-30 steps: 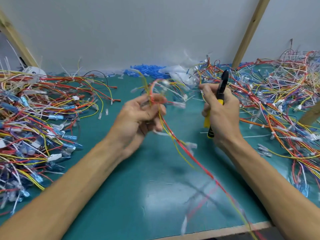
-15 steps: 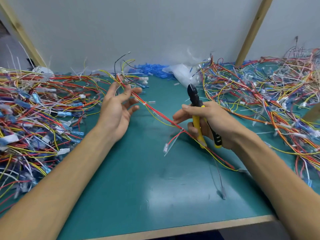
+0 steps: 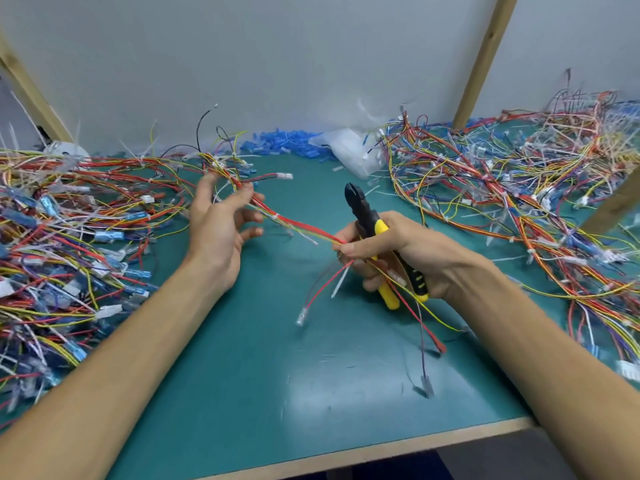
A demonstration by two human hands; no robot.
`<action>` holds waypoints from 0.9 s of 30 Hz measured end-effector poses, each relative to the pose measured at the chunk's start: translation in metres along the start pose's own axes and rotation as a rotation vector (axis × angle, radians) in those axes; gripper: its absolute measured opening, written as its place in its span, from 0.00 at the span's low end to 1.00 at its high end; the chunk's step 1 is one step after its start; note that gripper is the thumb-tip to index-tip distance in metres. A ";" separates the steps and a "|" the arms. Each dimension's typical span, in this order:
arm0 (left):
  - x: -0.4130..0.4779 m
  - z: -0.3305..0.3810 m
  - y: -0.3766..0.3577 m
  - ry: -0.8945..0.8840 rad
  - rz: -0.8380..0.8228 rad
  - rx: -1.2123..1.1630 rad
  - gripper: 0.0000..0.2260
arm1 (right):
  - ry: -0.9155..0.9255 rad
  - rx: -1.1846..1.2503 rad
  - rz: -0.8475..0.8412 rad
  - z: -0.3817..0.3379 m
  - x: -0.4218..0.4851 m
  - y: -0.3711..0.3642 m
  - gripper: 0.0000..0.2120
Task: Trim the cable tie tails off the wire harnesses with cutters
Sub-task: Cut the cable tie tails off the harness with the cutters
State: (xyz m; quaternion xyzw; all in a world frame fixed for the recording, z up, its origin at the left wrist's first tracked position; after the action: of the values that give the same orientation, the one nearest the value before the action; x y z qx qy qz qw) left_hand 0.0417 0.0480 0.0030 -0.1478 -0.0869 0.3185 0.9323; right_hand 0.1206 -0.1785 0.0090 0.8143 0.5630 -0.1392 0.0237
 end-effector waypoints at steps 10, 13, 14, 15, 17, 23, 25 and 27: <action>-0.002 0.001 -0.002 -0.056 0.013 0.068 0.10 | 0.160 0.267 0.018 0.001 0.011 -0.008 0.10; -0.004 0.001 -0.005 -0.062 -0.001 0.081 0.12 | 0.201 0.377 0.091 0.000 0.011 -0.003 0.09; -0.005 0.000 -0.006 -0.061 -0.008 0.088 0.12 | 0.213 0.423 0.111 0.000 0.011 -0.001 0.09; -0.005 -0.001 -0.007 -0.062 -0.012 0.098 0.12 | 0.224 0.459 0.125 0.000 0.011 0.000 0.09; -0.006 -0.003 -0.010 -0.075 -0.002 0.129 0.13 | 0.233 0.478 0.141 -0.002 0.011 0.000 0.09; -0.009 0.002 -0.009 -0.136 0.010 0.166 0.21 | 0.173 0.394 0.009 -0.008 0.001 -0.004 0.10; -0.010 0.011 -0.009 -0.219 -0.010 0.121 0.20 | 0.185 0.290 -0.102 -0.011 -0.002 -0.009 0.14; -0.013 0.021 -0.012 -0.354 -0.063 0.118 0.18 | 0.188 0.222 -0.151 -0.009 -0.001 -0.014 0.17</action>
State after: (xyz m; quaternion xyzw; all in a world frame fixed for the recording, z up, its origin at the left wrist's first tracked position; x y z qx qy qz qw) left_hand 0.0332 0.0355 0.0259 -0.0316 -0.2354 0.3148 0.9190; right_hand 0.1090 -0.1727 0.0198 0.7767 0.6036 -0.1250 -0.1296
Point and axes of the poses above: each hand's wrist, its own x-axis towards the middle knuckle, its own y-axis out of the back of the hand, z = x × y, the point moved 5 cm from there along x, towards the middle knuckle, and after that the axes turned 7 degrees about -z, right-handed, at the moved point
